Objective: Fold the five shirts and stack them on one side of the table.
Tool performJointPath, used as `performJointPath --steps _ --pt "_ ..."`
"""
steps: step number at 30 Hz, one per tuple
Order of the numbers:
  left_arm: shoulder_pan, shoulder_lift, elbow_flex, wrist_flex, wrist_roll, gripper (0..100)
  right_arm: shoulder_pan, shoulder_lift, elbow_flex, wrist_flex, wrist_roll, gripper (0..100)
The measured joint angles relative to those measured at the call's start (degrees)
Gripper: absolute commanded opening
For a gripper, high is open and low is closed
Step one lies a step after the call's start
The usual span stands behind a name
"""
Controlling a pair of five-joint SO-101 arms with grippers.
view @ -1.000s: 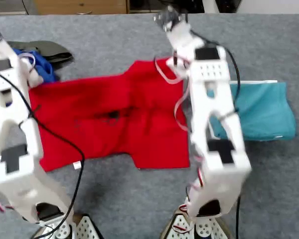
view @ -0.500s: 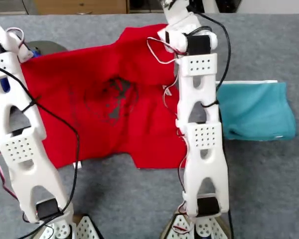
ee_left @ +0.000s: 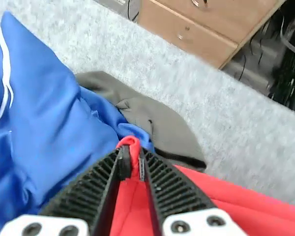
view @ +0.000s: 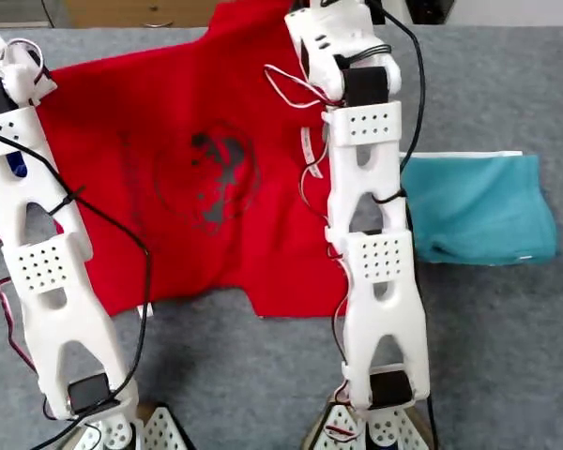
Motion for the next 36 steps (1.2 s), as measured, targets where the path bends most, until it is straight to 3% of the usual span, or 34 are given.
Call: performJointPath --steps 5,10,14,21,25,32,36 --pt "0.00 0.00 0.00 7.82 -3.08 2 -0.26 0.00 3.43 4.31 1.67 0.3" --pt "0.00 3.43 -0.35 15.21 -4.48 2 -0.79 0.00 4.04 17.76 8.53 0.2" --pt "-0.18 7.65 -0.44 16.35 -6.33 2 -1.05 0.00 4.04 29.54 10.55 0.2" --pt "-1.05 8.97 4.04 16.44 -6.42 2 -1.23 0.88 1.05 39.56 10.81 0.2" --pt "0.00 5.63 13.36 16.44 -6.51 2 -0.70 1.05 -0.09 40.18 9.49 0.2" --pt "3.60 -13.01 38.77 15.91 -7.12 2 -0.18 2.02 -0.09 40.18 8.18 0.2" --pt "3.43 -21.27 57.76 7.30 -4.92 2 -0.18 1.32 1.23 40.35 6.33 0.2"
